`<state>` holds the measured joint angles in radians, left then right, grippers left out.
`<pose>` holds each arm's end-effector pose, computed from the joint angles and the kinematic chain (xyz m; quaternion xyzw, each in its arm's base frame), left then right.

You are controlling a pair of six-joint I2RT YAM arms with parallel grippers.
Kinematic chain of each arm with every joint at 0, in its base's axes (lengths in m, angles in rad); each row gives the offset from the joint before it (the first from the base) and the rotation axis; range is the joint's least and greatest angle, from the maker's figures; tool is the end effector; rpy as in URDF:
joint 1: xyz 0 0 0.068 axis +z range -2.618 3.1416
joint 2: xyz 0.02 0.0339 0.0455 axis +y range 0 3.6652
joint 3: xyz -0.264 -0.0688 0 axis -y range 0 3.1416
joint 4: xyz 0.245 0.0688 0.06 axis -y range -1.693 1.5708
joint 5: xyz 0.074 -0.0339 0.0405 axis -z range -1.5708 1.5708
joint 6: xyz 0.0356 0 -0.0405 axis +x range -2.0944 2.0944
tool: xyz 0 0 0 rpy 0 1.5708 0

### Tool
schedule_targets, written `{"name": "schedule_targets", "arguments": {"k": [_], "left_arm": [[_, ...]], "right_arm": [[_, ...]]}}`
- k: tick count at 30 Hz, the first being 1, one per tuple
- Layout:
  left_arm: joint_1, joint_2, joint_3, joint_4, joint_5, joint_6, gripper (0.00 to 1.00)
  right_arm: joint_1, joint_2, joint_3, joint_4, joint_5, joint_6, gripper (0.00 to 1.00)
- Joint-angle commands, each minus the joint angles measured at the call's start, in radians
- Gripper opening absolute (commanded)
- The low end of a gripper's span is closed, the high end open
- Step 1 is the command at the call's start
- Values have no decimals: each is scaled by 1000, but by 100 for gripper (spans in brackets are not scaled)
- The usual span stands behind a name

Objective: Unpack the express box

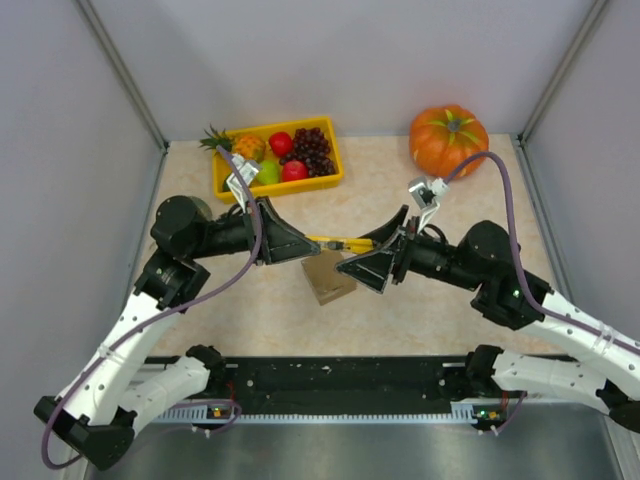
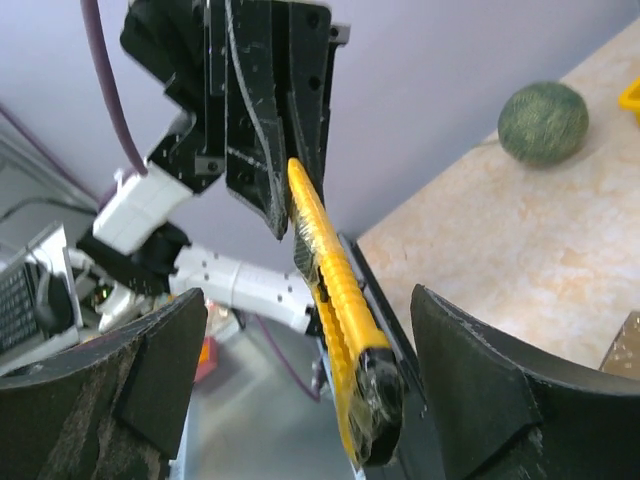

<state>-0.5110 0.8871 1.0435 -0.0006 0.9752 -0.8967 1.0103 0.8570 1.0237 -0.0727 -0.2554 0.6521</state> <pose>0.1415 -0.1131 0.4302 0.2394 0.6318 -0.6667 0.3148 0.0917 0.1630 0.4231 -0.2116 0.6402 0.5997 0.4311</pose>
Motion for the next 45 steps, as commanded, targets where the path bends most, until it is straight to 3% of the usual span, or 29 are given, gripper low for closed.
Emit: {"name": "schedule_targets", "arguments": {"k": [1,4,9,13,22,24,27,30,32,33,35,36,42,45], "left_arm": [[-3,-39,-3,76,-162,-73,0],[-4,-66,-51,143,-216,-116,0],[-4,-85,-100,218,-247,-165,0],[-4,-92,-109,218,-260,-162,0],[-6,-88,-97,189,-265,-134,0],[-6,-85,-89,172,-265,-127,0],[-6,-85,-88,163,-265,-122,0],[-6,-85,-86,157,-265,-117,0],[-6,-83,-86,154,-267,-117,0],[-6,-85,-86,152,-265,-117,0],[-6,-82,-88,151,-265,-119,0],[-4,-83,-89,151,-263,-119,0],[-4,-80,-88,120,-259,-111,0],[-4,-79,-77,64,-265,-82,33]], "right_arm": [[16,-21,-51,304,152,61,81],[24,0,-66,408,209,96,80],[28,82,12,412,193,104,71],[28,123,67,389,168,109,52],[28,123,78,347,131,119,31],[28,122,85,314,125,115,31],[30,113,88,294,108,110,40],[28,102,85,274,107,107,41],[28,96,79,275,105,106,35],[28,91,78,275,107,106,24],[28,88,78,274,108,104,13],[28,88,79,274,108,101,2],[28,83,85,228,133,92,0],[28,68,90,168,177,86,0]]}}
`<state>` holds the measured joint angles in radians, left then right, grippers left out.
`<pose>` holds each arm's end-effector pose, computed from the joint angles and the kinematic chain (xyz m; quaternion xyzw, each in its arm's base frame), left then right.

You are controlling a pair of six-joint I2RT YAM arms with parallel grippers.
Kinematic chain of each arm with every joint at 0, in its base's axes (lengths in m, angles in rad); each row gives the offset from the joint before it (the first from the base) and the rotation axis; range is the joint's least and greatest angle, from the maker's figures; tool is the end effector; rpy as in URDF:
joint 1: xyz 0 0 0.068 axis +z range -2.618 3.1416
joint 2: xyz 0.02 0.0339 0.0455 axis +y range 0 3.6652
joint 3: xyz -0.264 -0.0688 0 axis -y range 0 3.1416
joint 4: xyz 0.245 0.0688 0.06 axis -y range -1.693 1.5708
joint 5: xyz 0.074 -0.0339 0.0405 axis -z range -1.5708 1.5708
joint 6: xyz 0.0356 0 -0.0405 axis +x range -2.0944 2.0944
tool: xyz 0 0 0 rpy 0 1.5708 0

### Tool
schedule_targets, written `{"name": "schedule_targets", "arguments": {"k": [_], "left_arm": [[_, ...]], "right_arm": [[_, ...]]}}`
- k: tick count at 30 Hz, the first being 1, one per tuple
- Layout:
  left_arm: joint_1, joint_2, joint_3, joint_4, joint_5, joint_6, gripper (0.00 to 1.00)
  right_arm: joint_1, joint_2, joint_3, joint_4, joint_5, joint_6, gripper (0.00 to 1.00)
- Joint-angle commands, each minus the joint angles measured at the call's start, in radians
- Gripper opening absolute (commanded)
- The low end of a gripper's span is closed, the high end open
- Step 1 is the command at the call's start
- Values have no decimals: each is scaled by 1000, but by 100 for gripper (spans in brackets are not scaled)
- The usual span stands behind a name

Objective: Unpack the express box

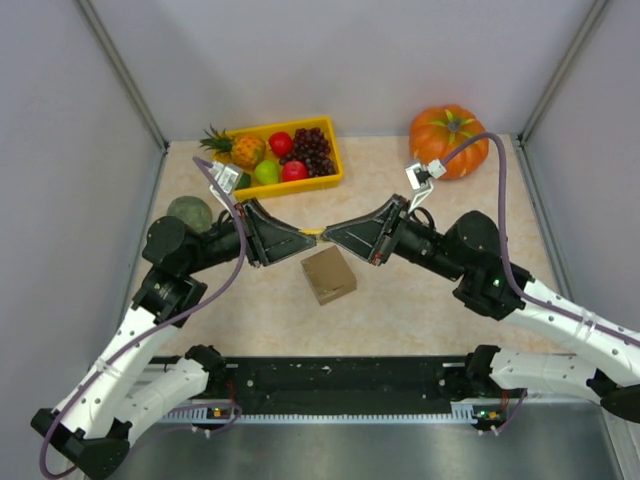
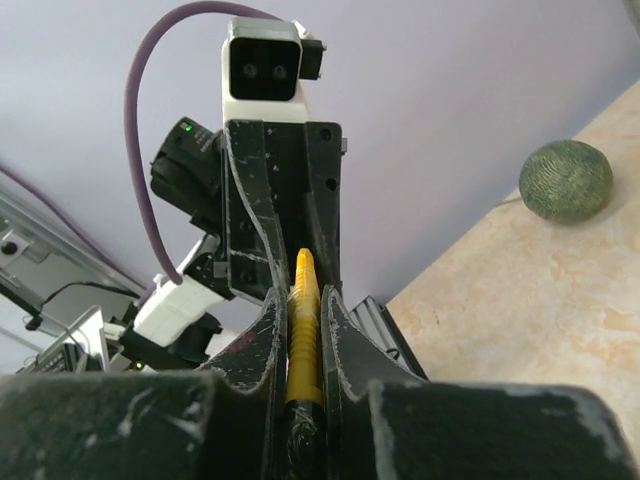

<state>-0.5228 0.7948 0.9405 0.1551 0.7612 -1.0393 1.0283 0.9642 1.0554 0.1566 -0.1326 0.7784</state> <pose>0.1299 -0.1032 0.4264 0.1485 0.6088 -0.6827 0.3757 0.1064 0.1857 0.4393 -0.1283 0.6017 0.6436 0.4554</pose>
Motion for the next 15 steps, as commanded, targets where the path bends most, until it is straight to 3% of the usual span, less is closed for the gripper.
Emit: {"name": "schedule_targets", "arguments": {"k": [1,2,5,8,13,15], "left_arm": [[7,17,30,-118,-56,73,45],[9,15,37,-144,-66,100,63],[10,6,55,-277,-132,163,78],[14,-8,61,-394,-232,196,85],[21,36,63,-674,-488,186,86],[23,64,41,-713,-529,200,85]], "right_arm": [[10,-51,61,-84,74,-44,0],[9,-59,63,-113,118,-56,0],[10,-99,68,-247,213,-94,0],[10,-137,61,-368,304,-143,0],[13,-105,57,-500,382,-215,0],[36,-59,43,-528,407,-243,0]]}}
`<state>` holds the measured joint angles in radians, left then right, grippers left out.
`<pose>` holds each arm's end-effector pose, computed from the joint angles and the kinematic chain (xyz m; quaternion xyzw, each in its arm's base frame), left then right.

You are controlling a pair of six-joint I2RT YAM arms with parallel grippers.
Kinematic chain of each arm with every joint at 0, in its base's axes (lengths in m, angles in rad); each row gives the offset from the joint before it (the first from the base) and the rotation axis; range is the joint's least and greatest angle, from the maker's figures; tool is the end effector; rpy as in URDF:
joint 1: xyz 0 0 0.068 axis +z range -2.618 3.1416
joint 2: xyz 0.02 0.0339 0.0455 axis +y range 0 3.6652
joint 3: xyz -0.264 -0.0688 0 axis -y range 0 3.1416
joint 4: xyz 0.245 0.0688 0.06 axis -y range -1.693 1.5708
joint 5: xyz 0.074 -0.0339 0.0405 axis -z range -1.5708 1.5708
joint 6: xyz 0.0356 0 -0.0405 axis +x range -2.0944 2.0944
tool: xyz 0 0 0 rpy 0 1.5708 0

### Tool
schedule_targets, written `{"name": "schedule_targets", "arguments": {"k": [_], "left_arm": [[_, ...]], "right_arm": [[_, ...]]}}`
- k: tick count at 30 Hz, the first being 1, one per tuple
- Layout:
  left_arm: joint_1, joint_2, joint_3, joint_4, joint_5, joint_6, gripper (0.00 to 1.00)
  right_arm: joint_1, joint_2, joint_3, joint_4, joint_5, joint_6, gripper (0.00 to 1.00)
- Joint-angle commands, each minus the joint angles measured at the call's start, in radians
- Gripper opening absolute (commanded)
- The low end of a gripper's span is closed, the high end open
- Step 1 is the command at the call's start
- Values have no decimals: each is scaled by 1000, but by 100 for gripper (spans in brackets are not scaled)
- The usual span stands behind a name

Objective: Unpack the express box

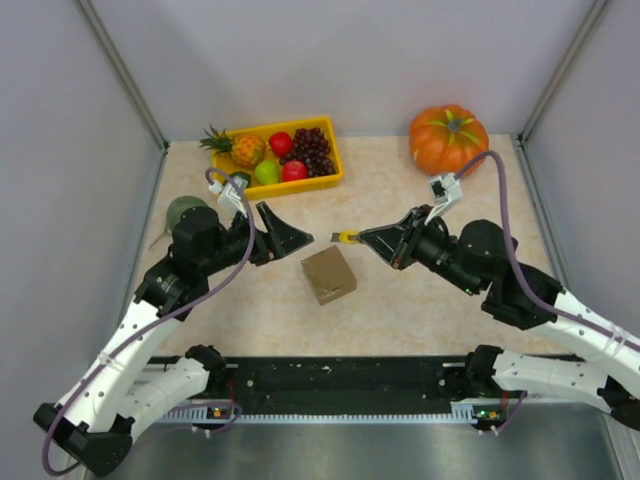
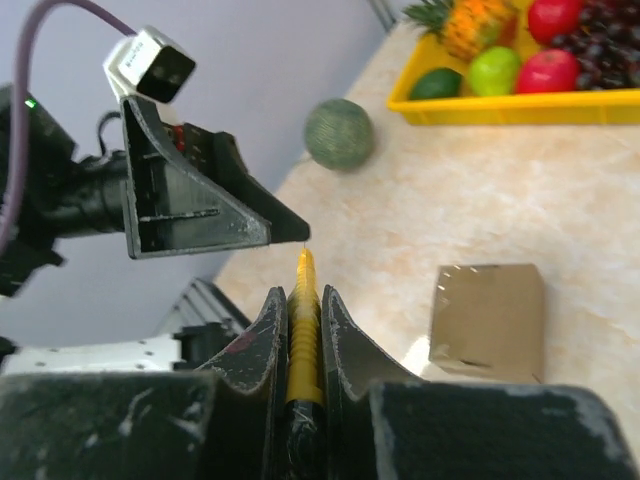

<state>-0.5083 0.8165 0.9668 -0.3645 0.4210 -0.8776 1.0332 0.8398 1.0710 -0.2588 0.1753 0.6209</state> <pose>0.1471 -0.0986 0.3793 -0.0109 0.7726 -0.5172 0.3682 0.0962 0.1493 0.4216 -0.0864 0.7114 0.4687 0.5165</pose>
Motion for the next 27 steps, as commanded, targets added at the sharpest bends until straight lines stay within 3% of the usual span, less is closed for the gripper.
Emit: {"name": "schedule_targets", "arguments": {"k": [1,10,14,20,27], "left_arm": [[8,64,0,-201,-215,43,85],[13,229,-192,-11,-238,101,78],[22,332,-186,24,-248,163,67],[45,440,-151,76,-222,212,64],[82,521,-149,119,-197,224,53]], "right_arm": [[50,85,23,-117,166,-101,0],[221,315,-32,-53,348,-95,0],[251,376,-72,36,374,-112,0],[261,439,-94,115,424,-121,0],[261,524,-86,168,446,-131,0]]}}
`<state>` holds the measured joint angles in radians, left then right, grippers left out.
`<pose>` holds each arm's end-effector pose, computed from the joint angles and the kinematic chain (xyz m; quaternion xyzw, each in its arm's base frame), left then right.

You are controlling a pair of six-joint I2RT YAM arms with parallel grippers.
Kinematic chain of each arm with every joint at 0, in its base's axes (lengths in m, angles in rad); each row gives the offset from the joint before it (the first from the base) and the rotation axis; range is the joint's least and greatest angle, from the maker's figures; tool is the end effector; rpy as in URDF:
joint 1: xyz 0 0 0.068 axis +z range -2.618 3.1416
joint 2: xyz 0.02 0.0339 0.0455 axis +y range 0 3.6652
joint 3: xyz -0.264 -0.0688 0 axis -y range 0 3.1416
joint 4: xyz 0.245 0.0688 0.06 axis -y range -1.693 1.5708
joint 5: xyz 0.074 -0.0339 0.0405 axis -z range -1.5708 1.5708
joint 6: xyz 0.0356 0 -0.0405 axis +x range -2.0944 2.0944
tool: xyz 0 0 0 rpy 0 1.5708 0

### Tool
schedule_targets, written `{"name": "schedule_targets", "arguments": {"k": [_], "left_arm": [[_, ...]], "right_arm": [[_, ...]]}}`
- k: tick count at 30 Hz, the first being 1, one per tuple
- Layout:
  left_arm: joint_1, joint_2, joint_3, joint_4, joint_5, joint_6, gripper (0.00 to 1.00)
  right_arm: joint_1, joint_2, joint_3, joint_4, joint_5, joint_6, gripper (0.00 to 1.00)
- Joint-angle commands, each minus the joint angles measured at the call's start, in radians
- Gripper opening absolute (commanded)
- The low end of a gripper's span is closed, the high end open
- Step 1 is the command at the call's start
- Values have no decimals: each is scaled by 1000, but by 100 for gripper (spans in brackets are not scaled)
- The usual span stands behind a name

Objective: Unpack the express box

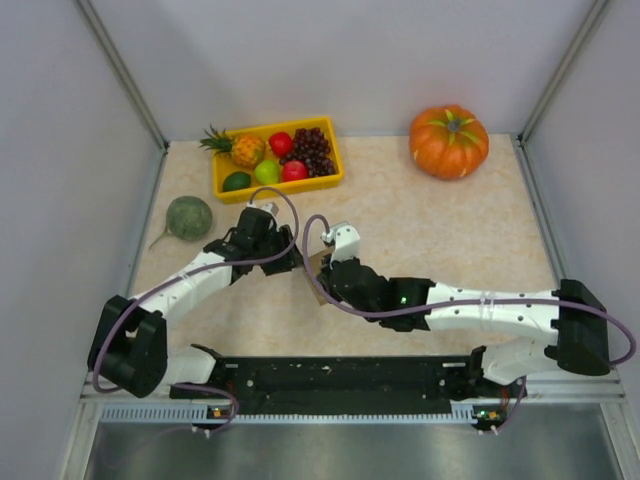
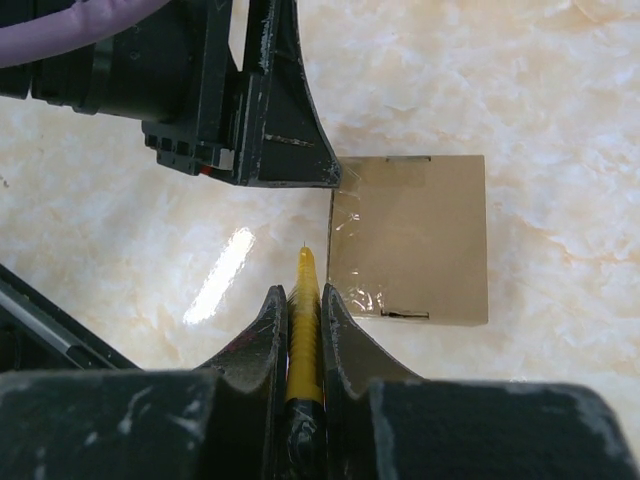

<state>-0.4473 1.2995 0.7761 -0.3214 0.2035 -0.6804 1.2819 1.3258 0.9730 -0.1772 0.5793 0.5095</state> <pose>0.2347 -0.1206 0.2159 -0.0723 0.9279 -0.2690 0.2478 0.1031 0.2783 0.2888 -0.1816 0.8237 0.2171 0.4913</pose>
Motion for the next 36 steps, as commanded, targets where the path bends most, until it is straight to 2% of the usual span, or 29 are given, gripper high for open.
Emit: {"name": "schedule_targets", "arguments": {"k": [1,10,20,36], "left_arm": [[25,49,51,74,30,27,51],[44,110,60,104,100,38,49],[59,173,75,77,116,33,47],[59,190,66,65,108,28,45]], "right_arm": [[13,49,16,88,48,-29,0],[11,151,79,93,79,-39,0],[7,162,93,108,93,-52,0],[-76,197,82,163,-18,-57,0]]}}
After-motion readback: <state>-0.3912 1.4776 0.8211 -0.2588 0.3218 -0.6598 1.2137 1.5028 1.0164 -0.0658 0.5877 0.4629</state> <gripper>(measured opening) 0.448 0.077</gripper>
